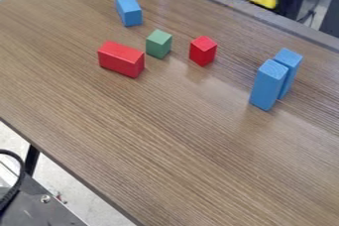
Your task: Put the yellow triangle in the blue block
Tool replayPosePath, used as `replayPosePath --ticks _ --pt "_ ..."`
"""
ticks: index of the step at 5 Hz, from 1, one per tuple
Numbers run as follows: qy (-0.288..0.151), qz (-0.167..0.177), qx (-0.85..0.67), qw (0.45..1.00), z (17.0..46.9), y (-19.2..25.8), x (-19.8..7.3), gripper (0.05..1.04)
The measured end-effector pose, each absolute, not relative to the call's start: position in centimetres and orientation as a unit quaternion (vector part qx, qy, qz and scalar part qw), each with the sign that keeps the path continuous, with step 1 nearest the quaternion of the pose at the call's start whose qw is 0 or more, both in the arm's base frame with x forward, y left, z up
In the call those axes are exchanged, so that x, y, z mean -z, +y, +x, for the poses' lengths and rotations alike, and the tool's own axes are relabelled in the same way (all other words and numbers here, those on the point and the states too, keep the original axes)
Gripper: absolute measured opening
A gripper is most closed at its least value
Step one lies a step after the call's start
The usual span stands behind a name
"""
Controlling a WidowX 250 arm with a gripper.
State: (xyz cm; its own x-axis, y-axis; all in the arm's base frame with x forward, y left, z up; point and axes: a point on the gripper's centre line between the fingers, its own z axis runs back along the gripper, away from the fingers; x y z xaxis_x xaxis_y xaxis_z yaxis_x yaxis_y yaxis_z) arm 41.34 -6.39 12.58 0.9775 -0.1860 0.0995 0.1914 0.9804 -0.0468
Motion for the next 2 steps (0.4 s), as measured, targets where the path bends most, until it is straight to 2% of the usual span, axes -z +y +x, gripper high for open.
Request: replayPosePath --ticks 1,2 --pt "-0.041 -0.037 0.118 0.991 41.9 -8.9 -12.0 0.732" --pt "-0.044 -0.065 0.125 0.989 42.1 -10.0 -10.7 0.732"
